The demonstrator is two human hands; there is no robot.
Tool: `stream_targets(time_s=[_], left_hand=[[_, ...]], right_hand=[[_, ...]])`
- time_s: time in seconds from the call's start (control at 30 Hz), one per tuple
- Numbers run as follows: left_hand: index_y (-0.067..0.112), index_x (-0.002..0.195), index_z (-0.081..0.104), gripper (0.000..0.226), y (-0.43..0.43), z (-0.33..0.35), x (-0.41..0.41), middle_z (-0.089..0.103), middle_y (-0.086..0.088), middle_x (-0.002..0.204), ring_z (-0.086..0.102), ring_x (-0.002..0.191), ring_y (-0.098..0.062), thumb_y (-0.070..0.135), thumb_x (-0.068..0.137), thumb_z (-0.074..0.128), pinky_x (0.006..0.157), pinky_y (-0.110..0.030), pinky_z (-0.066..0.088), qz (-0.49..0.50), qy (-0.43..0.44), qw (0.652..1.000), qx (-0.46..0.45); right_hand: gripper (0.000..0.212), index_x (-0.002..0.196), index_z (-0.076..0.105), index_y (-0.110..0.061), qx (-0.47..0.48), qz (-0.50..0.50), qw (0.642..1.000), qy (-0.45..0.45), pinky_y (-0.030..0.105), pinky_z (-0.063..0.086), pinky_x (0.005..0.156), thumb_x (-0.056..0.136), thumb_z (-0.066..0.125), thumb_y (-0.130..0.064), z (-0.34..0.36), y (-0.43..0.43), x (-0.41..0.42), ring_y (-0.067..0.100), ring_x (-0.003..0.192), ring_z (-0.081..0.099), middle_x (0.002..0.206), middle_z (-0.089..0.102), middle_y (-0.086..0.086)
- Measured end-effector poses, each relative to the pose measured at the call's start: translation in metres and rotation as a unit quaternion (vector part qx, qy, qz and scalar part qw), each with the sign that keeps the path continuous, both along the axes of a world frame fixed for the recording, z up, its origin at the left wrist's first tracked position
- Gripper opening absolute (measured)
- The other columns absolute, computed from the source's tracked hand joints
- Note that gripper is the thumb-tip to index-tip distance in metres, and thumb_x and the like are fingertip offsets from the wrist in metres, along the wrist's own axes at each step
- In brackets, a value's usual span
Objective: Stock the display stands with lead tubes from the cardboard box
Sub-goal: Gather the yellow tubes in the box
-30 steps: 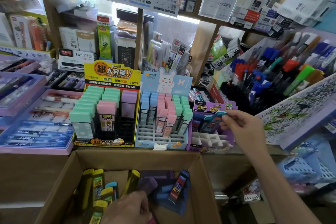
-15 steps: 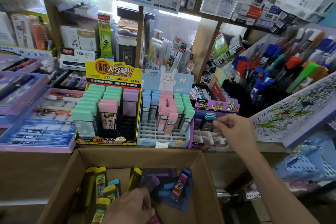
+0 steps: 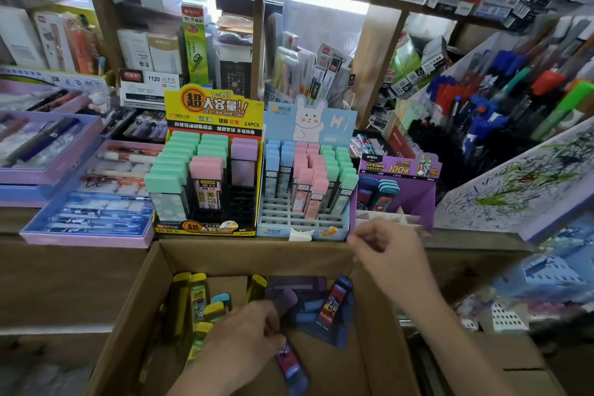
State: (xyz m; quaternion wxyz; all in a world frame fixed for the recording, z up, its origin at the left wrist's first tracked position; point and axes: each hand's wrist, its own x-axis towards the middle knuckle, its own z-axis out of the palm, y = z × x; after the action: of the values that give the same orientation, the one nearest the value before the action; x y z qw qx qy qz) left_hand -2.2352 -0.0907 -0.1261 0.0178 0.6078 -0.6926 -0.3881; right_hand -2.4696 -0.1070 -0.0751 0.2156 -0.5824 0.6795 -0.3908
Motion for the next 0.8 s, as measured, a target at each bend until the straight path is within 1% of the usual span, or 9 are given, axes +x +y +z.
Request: stream_targets(time_s=[0.1, 0.2, 0.27, 0.37, 0.5, 0.6, 0.67, 0.73, 0.8], left_hand=[[0.037, 0.096, 0.062, 0.015, -0.001, 0.005, 0.012, 0.068, 0.02, 0.102, 0.061, 0.102, -0.007, 0.046, 0.086, 0.068, 0.094, -0.034, 0.052, 0.003, -0.003, 1.0, -0.007], [0.036, 0.101, 0.063, 0.018, 0.0, 0.008, 0.031, 0.069, 0.019, 0.104, 0.061, 0.104, -0.007, 0.042, 0.085, 0.069, 0.092, -0.031, 0.051, 0.015, -0.04, 0.999, -0.025], [0.038, 0.102, 0.062, 0.02, 0.003, 0.006, 0.046, 0.068, 0.018, 0.104, 0.062, 0.1, -0.006, 0.04, 0.084, 0.072, 0.092, -0.032, 0.053, 0.039, -0.049, 0.998, -0.02], [0.041, 0.106, 0.058, 0.027, 0.01, 0.004, 0.068, 0.064, 0.015, 0.108, 0.061, 0.101, -0.008, 0.04, 0.085, 0.073, 0.092, -0.035, 0.055, 0.064, -0.06, 0.996, -0.01], [0.032, 0.118, 0.058, 0.036, 0.012, -0.002, 0.083, 0.06, 0.008, 0.114, 0.06, 0.107, -0.015, 0.035, 0.085, 0.072, 0.093, -0.034, 0.052, 0.1, -0.085, 0.991, -0.021], [0.027, 0.116, 0.056, 0.035, 0.013, -0.006, 0.087, 0.057, 0.006, 0.113, 0.06, 0.105, -0.018, 0.037, 0.085, 0.07, 0.089, -0.034, 0.052, 0.121, -0.099, 0.986, -0.058], [0.026, 0.117, 0.055, 0.036, 0.013, -0.008, 0.09, 0.053, 0.009, 0.107, 0.059, 0.106, -0.019, 0.037, 0.086, 0.07, 0.088, -0.034, 0.05, 0.13, -0.103, 0.983, -0.082], [0.026, 0.116, 0.055, 0.034, 0.013, -0.009, 0.091, 0.054, 0.009, 0.105, 0.06, 0.109, -0.019, 0.036, 0.087, 0.07, 0.09, -0.034, 0.051, 0.132, -0.094, 0.984, -0.067], [0.03, 0.109, 0.055, 0.029, 0.013, -0.011, 0.091, 0.056, 0.012, 0.099, 0.063, 0.104, -0.016, 0.034, 0.086, 0.072, 0.088, -0.033, 0.054, 0.14, -0.075, 0.987, -0.019]], right_hand=[[0.015, 0.089, 0.07, -0.032, 0.094, 0.05, 0.994, 0.005, 0.03, 0.062, 0.072, 0.092, 0.073, -0.017, -0.019, 0.007, 0.026, 0.007, 0.077, 0.071, 0.08, 0.073, -0.006], [0.013, 0.101, 0.07, -0.035, 0.159, 0.093, 0.982, 0.051, 0.011, 0.052, 0.067, 0.092, 0.074, -0.027, -0.037, 0.015, 0.044, -0.006, 0.08, 0.066, 0.086, 0.071, -0.016], [0.02, 0.11, 0.069, -0.032, 0.193, 0.119, 0.972, 0.065, 0.009, 0.049, 0.067, 0.091, 0.075, -0.029, -0.044, 0.018, 0.055, -0.008, 0.082, 0.065, 0.086, 0.07, -0.018], [0.033, 0.121, 0.066, -0.03, 0.237, 0.147, 0.956, 0.09, 0.021, 0.056, 0.081, 0.09, 0.077, -0.028, -0.05, 0.02, 0.071, -0.001, 0.089, 0.066, 0.096, 0.07, -0.014], [0.038, 0.129, 0.062, -0.027, 0.255, 0.156, 0.948, 0.114, 0.034, 0.058, 0.092, 0.092, 0.074, -0.028, -0.059, 0.016, 0.092, 0.009, 0.101, 0.066, 0.111, 0.068, -0.009], [0.042, 0.134, 0.062, -0.023, 0.264, 0.174, 0.944, 0.09, 0.033, 0.055, 0.095, 0.093, 0.071, -0.027, -0.065, 0.011, 0.109, 0.012, 0.109, 0.064, 0.117, 0.067, -0.006], [0.05, 0.143, 0.056, -0.024, 0.267, 0.191, 0.941, 0.078, 0.03, 0.049, 0.101, 0.095, 0.069, -0.026, -0.07, 0.01, 0.122, 0.015, 0.122, 0.06, 0.131, 0.063, -0.003], [0.059, 0.153, 0.044, -0.027, 0.271, 0.213, 0.935, 0.081, 0.031, 0.041, 0.11, 0.098, 0.066, -0.024, -0.076, 0.012, 0.132, 0.018, 0.138, 0.048, 0.15, 0.05, -0.002], [0.064, 0.156, 0.037, -0.028, 0.28, 0.231, 0.928, 0.082, 0.034, 0.037, 0.115, 0.099, 0.065, -0.022, -0.082, 0.016, 0.138, 0.02, 0.144, 0.04, 0.155, 0.039, -0.003]])
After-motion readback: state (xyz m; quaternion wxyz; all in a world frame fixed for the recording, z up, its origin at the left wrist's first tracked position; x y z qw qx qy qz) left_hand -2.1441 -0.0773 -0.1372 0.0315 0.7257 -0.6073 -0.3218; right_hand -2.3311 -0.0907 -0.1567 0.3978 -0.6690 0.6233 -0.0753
